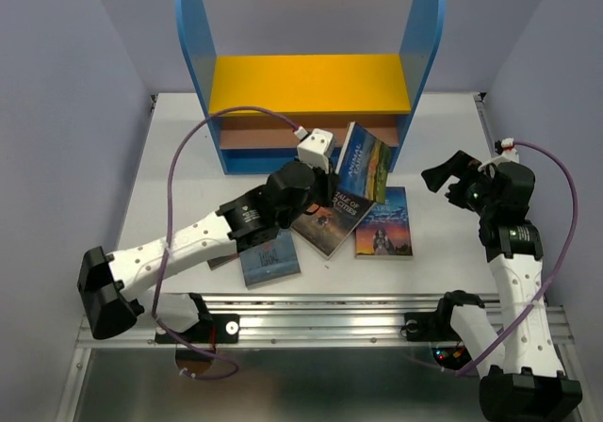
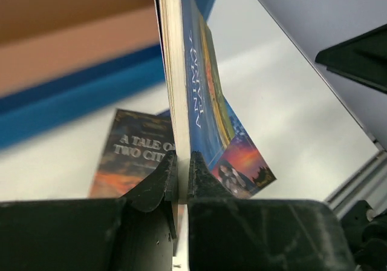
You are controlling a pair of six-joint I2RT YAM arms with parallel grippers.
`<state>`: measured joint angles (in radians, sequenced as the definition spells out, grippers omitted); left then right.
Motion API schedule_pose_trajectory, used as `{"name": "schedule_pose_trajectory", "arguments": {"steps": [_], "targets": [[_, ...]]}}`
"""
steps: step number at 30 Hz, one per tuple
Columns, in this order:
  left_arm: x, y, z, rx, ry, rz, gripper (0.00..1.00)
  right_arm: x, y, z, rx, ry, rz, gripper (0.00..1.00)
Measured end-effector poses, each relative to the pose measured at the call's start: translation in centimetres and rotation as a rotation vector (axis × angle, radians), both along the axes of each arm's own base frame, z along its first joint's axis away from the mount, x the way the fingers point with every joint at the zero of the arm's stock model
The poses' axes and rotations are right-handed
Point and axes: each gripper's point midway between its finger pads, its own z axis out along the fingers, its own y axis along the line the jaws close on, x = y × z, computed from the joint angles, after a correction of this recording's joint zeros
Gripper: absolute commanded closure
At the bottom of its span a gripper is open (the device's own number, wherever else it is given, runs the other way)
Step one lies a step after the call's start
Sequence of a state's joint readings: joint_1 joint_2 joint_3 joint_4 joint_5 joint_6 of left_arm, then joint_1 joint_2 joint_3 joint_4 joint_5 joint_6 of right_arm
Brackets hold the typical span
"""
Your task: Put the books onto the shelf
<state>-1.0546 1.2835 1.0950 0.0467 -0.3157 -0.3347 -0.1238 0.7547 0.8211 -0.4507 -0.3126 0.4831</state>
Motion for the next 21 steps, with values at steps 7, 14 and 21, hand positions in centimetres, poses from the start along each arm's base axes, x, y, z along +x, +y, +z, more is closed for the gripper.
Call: {"name": "schedule_pose_trajectory", "arguments": {"steps": [7,14,21], "targets": [[1.3,4.6,10.2,0.132,-0.168,0.136,1.00,0.7,-1.0,-0.8,-0.019,0.028,-0.052,0.00],[1.8,11.3,17.2,0.260,-0.306,0.323,1.00,0.8,-1.5,-1.0,-0.030,0.031,-0.079,0.00],[2.1,17.7,21.2,0.419,-0.419,0.448,1.00,1.1,-1.7,-1.5,-0.033,0.049,-0.088,0.00]]}}
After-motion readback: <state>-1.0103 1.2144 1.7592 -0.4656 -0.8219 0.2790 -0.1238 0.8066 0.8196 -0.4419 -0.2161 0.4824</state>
